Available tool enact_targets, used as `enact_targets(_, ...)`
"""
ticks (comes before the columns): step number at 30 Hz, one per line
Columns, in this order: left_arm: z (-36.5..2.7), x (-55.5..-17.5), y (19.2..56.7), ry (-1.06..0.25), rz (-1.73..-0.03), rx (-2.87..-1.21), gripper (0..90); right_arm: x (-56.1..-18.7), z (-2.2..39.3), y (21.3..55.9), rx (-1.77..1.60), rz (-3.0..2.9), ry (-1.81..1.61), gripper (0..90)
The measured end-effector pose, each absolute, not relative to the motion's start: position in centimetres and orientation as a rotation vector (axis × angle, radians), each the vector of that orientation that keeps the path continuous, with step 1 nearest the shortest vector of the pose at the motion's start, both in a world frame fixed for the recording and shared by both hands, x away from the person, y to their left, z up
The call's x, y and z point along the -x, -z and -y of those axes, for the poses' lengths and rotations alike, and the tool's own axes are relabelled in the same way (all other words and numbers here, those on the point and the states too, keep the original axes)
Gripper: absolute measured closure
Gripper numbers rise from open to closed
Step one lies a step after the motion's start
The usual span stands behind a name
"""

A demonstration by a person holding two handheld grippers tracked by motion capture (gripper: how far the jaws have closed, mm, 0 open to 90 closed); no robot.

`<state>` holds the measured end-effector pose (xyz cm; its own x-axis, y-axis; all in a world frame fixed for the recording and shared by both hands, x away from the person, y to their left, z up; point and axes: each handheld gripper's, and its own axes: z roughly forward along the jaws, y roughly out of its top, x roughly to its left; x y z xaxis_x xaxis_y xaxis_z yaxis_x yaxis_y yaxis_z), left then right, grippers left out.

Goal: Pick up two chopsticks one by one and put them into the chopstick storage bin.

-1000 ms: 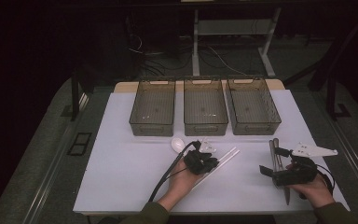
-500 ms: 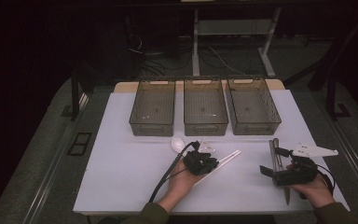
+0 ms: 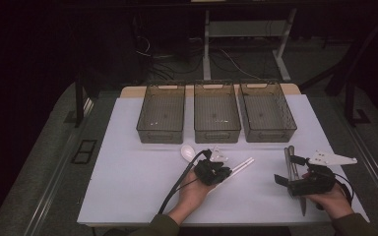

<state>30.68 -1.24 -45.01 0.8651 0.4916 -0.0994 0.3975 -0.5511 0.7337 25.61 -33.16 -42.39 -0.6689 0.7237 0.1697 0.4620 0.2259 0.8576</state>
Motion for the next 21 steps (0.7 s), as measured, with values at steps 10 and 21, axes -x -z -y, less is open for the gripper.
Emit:
enact_targets(10, 0.9, -30.7, 43.6, -0.123, -0.633, -2.19, 84.5, -25.6, 33.2, 42.3, -1.117, -2.231, -1.428, 0.9)
enact_targets(21, -0.3, -31.3, 41.6, -0.048, -0.609, -2.162, 84.5, -25.6, 33.2, 42.4, -1.104, -2.235, -1.426, 0.9)
